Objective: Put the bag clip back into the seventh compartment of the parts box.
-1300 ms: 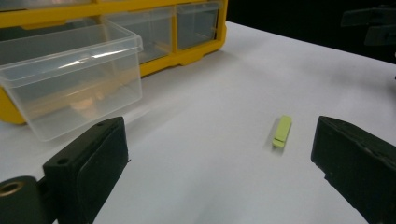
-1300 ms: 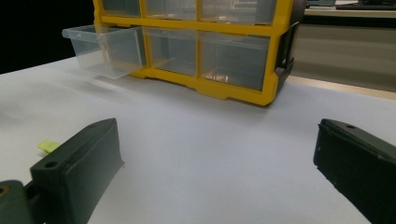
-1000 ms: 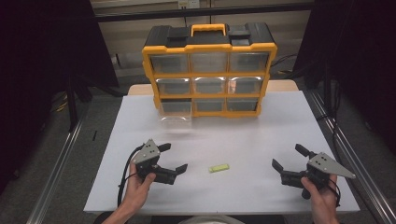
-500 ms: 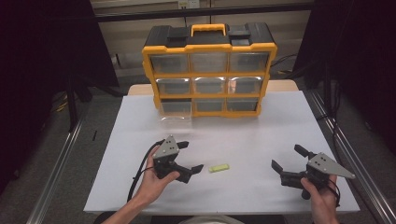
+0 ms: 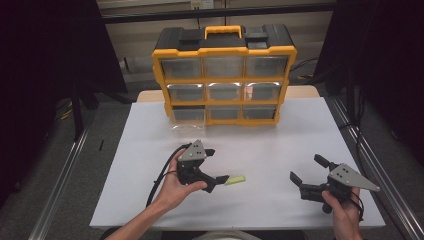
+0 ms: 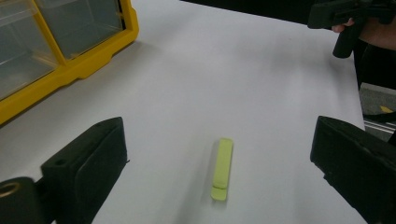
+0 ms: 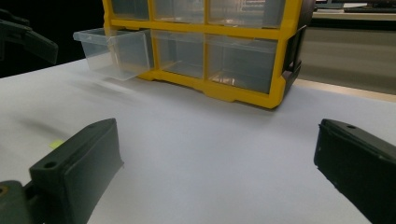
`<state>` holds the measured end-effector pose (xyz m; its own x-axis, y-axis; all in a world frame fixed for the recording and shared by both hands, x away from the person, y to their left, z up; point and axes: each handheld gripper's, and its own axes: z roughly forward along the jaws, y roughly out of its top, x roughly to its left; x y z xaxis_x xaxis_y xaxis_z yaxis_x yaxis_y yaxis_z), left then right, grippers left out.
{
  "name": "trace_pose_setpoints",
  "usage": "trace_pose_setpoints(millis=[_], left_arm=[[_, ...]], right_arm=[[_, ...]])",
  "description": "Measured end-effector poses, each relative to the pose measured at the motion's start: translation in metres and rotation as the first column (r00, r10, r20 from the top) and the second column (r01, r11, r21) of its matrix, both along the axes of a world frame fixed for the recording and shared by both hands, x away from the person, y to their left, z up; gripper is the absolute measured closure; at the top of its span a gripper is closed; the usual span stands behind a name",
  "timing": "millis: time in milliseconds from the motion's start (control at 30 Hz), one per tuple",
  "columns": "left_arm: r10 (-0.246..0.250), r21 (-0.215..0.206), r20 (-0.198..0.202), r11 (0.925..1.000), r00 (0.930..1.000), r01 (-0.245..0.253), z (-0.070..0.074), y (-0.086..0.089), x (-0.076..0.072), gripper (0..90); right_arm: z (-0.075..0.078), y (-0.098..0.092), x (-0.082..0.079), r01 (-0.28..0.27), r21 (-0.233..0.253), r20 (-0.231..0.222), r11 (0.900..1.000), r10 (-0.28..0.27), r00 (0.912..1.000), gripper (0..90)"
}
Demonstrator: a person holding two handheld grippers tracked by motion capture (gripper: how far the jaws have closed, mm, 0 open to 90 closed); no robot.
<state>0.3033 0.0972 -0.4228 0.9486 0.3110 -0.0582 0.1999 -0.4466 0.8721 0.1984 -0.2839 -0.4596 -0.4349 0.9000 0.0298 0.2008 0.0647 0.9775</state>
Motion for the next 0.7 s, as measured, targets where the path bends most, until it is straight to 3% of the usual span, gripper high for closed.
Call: trace_pose_setpoints(millis=[100, 233, 333, 400, 533, 567, 600, 633, 667, 700], left_arm=[[-0.006, 0.06, -0.018, 0.9981, 0.9998, 0.007, -0.001, -0.006, -0.001, 2.2], [-0.059, 0.08, -0.049, 0.9948, 0.9971, 0.062, -0.002, -0.013, -0.001, 3.4], [-0.082, 0.083, -0.024, 0.9931, 0.9964, 0.083, 0.007, -0.017, -0.002, 7.0], [-0.1, 0.072, -0.036, 0.9921, 0.9943, 0.102, 0.011, -0.021, -0.002, 6.4], [-0.12, 0.131, -0.072, 0.9831, 0.9902, 0.129, 0.011, -0.032, 0.002, 6.3], [-0.126, 0.159, -0.083, 0.9777, 0.9886, 0.138, 0.008, -0.034, 0.005, 6.4], [-0.136, 0.211, -0.093, 0.9654, 0.9863, 0.153, 0.005, -0.036, 0.008, 6.5], [-0.131, 0.242, -0.102, 0.9582, 0.9861, 0.152, 0.002, -0.038, 0.011, 6.6], [-0.133, 0.242, -0.101, 0.958, 0.986, 0.154, -0.001, -0.04, 0.013, 7.1], [-0.138, 0.268, -0.107, 0.9498, 0.9847, 0.162, -0.002, -0.041, 0.016, 7.6]], right_arm=[[0.001, 0.002, 0.0, 0.004, 0.005, 0.006, 1.0, -0.005, 1.0, 0.0], [0.001, 0.003, 0.001, -0.014, -0.004, 0.003, 1.0, 0.014, 0.9999, 0.1], [0.001, 0.003, 0.002, -0.016, -0.004, 0.002, 1.0, 0.016, 0.9999, 0.1], [0.001, 0.004, 0.002, -0.014, 0.004, 0.007, 1.0, 0.014, 0.9999, 0.1], [0.001, 0.004, 0.003, -0.031, -0.003, 0.006, 1.0, 0.031, 0.9995, 0.1], [0.001, 0.004, 0.003, -0.031, -0.002, 0.005, 1.0, 0.031, 0.9995, 0.1], [0.001, 0.004, 0.003, -0.032, -0.004, 0.009, 0.999, 0.032, 0.9995, 0.1], [0.001, 0.005, 0.003, -0.03, -0.002, 0.009, 1.0, 0.03, 0.9995, 0.1], [0.001, 0.005, 0.003, -0.029, -0.001, 0.005, 1.0, 0.029, 0.9996, 0.1], [0.001, 0.005, 0.003, -0.031, -0.004, 0.006, 1.0, 0.031, 0.9995, 0.1]])
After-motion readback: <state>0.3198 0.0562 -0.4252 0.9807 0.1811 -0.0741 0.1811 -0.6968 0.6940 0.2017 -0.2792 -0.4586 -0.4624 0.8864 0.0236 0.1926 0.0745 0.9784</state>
